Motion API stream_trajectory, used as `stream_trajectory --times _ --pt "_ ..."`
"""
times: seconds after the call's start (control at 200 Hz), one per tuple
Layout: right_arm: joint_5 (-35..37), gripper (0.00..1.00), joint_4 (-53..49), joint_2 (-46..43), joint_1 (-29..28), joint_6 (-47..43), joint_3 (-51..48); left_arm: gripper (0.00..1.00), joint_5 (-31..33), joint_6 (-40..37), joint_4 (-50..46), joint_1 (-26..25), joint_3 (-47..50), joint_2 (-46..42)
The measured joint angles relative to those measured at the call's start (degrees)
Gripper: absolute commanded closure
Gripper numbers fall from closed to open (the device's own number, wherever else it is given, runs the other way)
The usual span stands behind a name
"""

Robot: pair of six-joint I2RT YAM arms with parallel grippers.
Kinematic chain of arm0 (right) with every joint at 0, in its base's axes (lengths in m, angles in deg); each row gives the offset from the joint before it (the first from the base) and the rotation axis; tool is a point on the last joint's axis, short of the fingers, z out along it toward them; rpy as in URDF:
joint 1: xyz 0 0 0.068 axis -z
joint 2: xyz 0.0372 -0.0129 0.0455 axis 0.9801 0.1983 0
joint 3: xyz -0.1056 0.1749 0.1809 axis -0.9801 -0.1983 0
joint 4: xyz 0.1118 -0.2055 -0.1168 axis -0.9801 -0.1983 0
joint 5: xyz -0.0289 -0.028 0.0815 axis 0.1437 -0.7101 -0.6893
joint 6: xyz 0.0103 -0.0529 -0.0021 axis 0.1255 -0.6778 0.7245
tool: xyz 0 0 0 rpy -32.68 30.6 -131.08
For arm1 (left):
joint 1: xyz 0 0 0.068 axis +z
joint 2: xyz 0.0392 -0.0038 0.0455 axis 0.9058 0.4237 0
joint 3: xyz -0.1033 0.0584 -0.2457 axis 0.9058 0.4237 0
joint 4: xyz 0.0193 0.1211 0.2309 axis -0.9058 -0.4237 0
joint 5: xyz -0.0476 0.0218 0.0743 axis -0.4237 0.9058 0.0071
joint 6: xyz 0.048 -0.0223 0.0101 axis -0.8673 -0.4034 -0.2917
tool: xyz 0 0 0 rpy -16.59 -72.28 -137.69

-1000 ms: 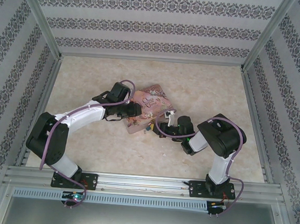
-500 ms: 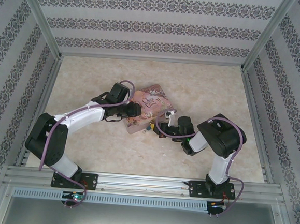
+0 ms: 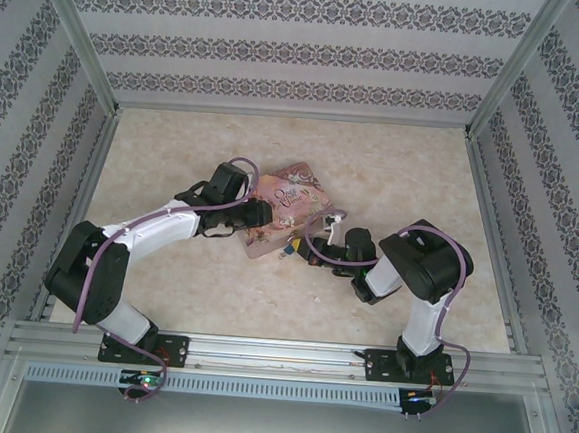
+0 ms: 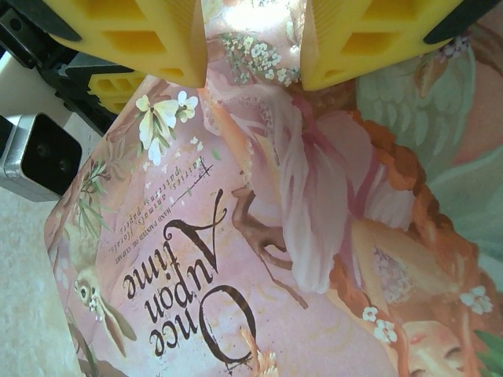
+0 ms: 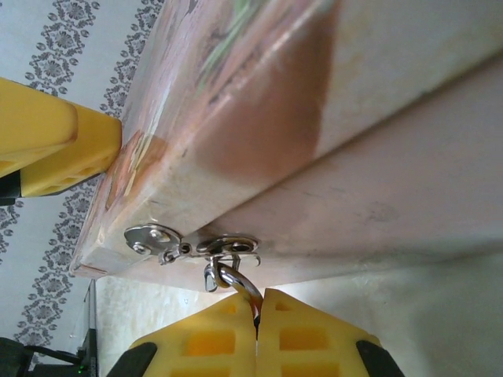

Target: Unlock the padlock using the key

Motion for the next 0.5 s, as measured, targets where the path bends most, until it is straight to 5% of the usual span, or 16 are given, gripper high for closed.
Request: stream_trajectory --times 0.505 --pt "3.1 1.00 0.8 0.0 0.0 9.6 -0.4 0.63 0.1 0.3 1.5 -0.3 1.3 -0.9"
